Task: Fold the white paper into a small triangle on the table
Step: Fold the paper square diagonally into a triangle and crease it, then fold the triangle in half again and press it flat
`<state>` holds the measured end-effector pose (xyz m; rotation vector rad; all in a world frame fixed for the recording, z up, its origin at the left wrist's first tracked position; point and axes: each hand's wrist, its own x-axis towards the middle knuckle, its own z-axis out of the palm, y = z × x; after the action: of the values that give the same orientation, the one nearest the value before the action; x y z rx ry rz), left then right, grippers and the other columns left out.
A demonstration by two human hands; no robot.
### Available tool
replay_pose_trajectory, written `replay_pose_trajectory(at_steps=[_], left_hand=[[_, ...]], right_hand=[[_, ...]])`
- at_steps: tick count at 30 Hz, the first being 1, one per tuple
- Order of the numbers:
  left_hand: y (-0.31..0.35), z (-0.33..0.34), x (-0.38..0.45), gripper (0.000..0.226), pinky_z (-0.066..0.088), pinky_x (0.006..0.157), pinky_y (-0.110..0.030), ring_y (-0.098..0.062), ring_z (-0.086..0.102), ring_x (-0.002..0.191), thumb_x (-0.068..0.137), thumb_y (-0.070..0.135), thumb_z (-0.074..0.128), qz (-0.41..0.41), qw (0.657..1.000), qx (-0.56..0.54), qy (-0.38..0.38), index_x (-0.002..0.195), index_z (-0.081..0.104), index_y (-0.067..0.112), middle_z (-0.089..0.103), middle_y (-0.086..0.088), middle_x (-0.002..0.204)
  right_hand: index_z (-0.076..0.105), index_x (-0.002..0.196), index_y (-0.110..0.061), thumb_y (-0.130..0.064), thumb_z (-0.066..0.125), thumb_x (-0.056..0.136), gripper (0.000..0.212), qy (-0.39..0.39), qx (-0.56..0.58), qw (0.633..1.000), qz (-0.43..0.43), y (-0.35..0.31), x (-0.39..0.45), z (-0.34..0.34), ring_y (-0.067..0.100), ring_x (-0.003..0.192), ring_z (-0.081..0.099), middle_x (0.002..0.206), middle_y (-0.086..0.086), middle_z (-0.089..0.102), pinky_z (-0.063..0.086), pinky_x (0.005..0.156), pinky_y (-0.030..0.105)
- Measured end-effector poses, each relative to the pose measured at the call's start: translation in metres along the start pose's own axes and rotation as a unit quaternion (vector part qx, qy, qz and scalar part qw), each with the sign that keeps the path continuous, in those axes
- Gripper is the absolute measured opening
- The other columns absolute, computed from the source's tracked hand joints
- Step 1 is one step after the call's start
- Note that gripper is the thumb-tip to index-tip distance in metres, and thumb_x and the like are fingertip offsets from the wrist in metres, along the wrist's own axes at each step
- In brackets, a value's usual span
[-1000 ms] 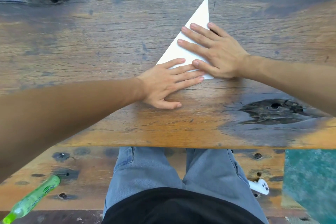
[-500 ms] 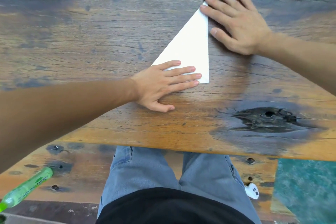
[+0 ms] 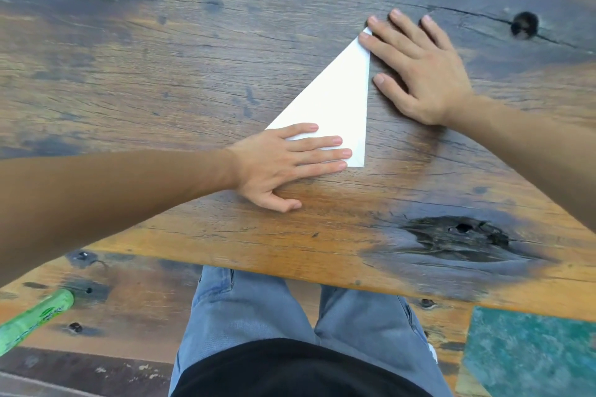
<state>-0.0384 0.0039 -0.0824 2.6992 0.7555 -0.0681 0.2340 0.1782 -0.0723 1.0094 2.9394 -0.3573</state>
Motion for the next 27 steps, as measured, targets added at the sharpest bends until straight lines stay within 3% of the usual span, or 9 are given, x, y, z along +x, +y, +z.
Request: replay_pose_trajectory(at_steps=[10, 17, 20, 23, 27], left_hand=[[0.013, 0.001, -0.020, 0.084, 0.004, 0.130, -0.048, -0.021, 0.004, 0.161, 0.098, 0.062, 0.032, 0.014, 0.999, -0.032, 0.007, 0.165, 0.012, 0.015, 0.008, -0.005, 0.174], [0.056, 0.003, -0.075, 0.077, 0.011, 0.128, -0.049, -0.024, 0.011, 0.161, 0.101, 0.053, 0.037, -0.034, 0.999, -0.042, -0.006, 0.164, 0.018, 0.014, 0.012, -0.007, 0.173], [0.062, -0.003, -0.085, 0.061, 0.019, 0.127, -0.052, -0.027, 0.024, 0.157, 0.104, 0.040, 0.040, -0.147, 0.985, -0.058, 0.072, 0.159, 0.035, 0.014, 0.027, -0.009, 0.169], [0.048, -0.014, -0.088, 0.053, 0.026, 0.126, -0.050, -0.031, 0.036, 0.152, 0.101, 0.032, 0.047, -0.296, 0.939, -0.089, 0.149, 0.151, 0.046, 0.011, 0.037, -0.012, 0.164], [0.023, -0.017, -0.094, 0.057, 0.032, 0.123, -0.053, -0.034, 0.037, 0.151, 0.100, 0.035, 0.048, -0.390, 0.900, -0.112, 0.161, 0.149, 0.048, 0.006, 0.038, -0.015, 0.162]], right_hand=[[0.020, 0.165, -0.035, -0.051, 0.030, 0.107, 0.061, -0.008, -0.015, 1.000, -0.003, 0.007, 0.000, 0.005, 0.018, 0.161, 0.013, 0.173, -0.009, 0.018, 0.010, 0.128, 0.046], [0.024, 0.164, -0.033, -0.052, 0.032, 0.105, 0.062, -0.013, -0.008, 1.000, -0.005, 0.007, -0.001, 0.002, 0.018, 0.161, 0.013, 0.173, -0.008, 0.021, 0.011, 0.128, 0.048], [0.028, 0.162, -0.034, -0.056, 0.042, 0.102, 0.065, -0.004, 0.053, 0.999, 0.012, -0.002, 0.002, -0.003, 0.018, 0.160, 0.019, 0.171, -0.007, 0.027, 0.015, 0.127, 0.054], [0.034, 0.160, -0.035, -0.058, 0.054, 0.098, 0.069, 0.010, 0.130, 0.990, 0.059, -0.015, 0.011, -0.015, 0.025, 0.152, 0.035, 0.168, 0.002, 0.032, 0.030, 0.120, 0.053], [0.042, 0.157, -0.032, -0.063, 0.063, 0.089, 0.078, -0.076, 0.074, 0.993, 0.059, -0.028, 0.021, -0.027, 0.038, 0.142, 0.036, 0.167, 0.011, 0.027, 0.036, 0.110, 0.056]])
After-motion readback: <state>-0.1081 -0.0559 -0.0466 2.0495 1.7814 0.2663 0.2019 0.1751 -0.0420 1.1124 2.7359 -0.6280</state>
